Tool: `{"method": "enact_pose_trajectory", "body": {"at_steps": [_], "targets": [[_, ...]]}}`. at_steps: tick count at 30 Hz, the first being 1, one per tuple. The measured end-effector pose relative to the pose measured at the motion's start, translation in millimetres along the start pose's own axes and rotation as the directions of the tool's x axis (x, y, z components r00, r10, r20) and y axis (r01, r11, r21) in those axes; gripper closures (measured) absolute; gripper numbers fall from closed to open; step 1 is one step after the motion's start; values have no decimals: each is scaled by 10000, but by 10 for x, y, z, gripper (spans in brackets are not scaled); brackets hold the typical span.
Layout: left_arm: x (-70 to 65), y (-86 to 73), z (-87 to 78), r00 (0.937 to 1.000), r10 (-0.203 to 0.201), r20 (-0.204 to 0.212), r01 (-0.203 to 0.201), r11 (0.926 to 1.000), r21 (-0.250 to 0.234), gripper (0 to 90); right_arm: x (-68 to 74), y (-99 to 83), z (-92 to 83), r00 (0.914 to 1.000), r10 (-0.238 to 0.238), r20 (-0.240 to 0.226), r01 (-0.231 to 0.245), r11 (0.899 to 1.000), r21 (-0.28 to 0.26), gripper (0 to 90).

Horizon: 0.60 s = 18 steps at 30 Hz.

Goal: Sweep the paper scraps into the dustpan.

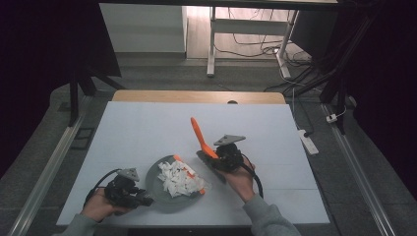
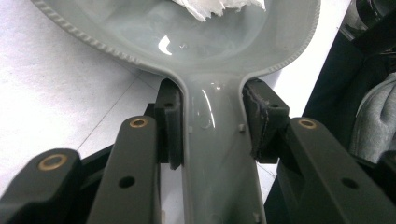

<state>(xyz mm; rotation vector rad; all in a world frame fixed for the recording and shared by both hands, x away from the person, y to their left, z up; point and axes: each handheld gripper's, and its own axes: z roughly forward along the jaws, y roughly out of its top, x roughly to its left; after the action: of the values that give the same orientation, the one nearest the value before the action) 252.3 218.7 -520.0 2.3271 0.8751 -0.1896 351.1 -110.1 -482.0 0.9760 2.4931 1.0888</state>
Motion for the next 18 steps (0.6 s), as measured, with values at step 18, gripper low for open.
{"method": "enact_pose_trajectory", "body": {"at_steps": [18], "targets": [[-35,21,19,10000,66,17,-67,10000,49,613,321,95,151,9972,-314,-685,317,9995,26,700]]}}
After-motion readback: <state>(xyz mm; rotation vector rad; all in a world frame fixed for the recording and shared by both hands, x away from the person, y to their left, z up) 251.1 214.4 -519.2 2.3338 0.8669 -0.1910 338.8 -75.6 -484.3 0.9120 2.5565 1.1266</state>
